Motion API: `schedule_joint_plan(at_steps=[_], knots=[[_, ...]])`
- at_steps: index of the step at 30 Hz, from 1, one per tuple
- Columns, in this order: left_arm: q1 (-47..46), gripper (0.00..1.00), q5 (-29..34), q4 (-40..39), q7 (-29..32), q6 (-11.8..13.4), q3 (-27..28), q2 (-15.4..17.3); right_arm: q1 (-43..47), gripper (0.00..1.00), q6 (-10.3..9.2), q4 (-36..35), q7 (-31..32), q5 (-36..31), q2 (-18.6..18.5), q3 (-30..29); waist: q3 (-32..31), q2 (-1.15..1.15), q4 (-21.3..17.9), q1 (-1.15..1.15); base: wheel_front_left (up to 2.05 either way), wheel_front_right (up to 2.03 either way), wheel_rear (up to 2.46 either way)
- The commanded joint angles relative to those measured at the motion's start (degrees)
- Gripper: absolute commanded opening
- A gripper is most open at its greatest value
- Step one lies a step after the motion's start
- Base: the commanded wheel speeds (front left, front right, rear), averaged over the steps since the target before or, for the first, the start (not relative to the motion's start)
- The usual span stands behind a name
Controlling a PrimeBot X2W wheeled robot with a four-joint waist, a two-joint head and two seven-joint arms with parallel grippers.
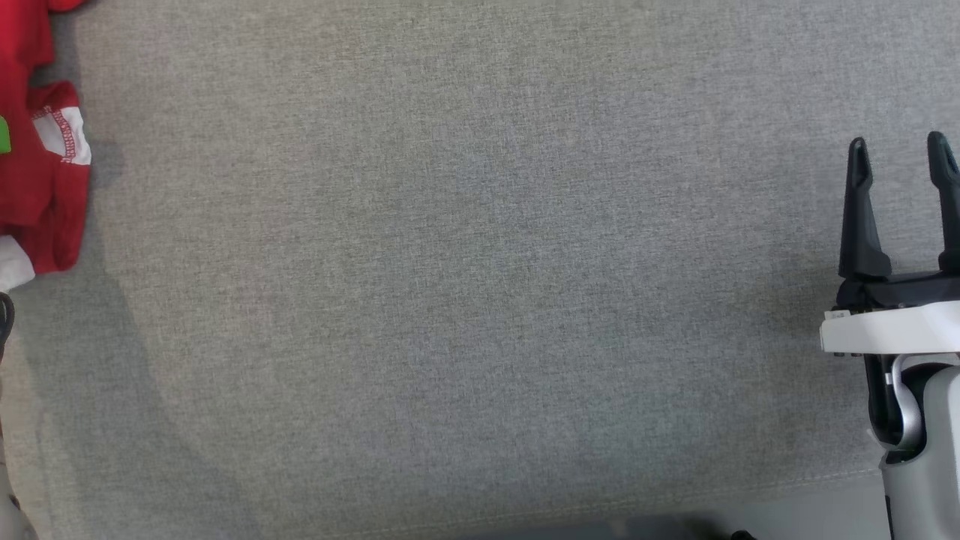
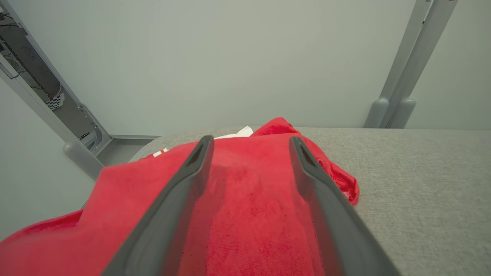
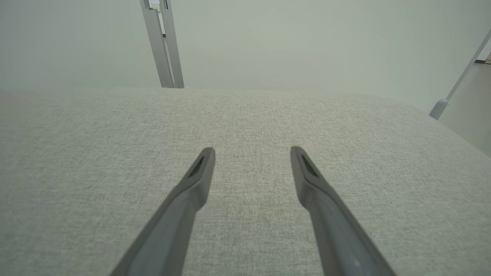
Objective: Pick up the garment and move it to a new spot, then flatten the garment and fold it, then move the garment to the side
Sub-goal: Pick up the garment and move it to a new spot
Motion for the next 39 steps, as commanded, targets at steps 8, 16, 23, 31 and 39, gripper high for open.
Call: schedule_joint_plan(at_steps=[8,16,23,31,39], knots=[[-3.32,1.0,-1.96,10.31,5.95,-1.81,-2.73,0.93,-0.89,1.0,-0.04,-1.22,0.26,-0.26,-0.2,-0.91,1.31,0.0,-0.53,-0.01,0.0,0.0,0.0],[-5.02,0.0,-2.15,16.65,8.32,-2.25,-4.5,1.09,-1.28,1.0,-0.04,-0.6,0.37,-0.17,0.32,0.04,0.63,0.0,-0.89,-0.01,0.0,0.0,0.0],[-7.03,0.0,-1.07,17.34,2.58,-1.87,-5.07,2.53,-0.76,1.0,-0.04,0.51,-0.16,0.02,0.91,0.36,-1.51,0.0,-0.85,-0.01,0.0,0.0,0.0],[-9.12,0.0,0.4,13.97,-2.6,-1.8,-6.61,4.04,0.45,1.0,-0.04,3.49,-1.16,0.8,1.99,1.87,-7.04,0.0,0.2,-0.01,0.0,0.0,0.0],[-11.03,0.0,2.25,3.91,-2.85,-1.24,-8.86,3.87,1.24,1.0,-0.04,6.56,-1.85,1.55,3.2,2.34,-12.35,0.0,0.51,-0.01,0.0,0.0,0.0]])
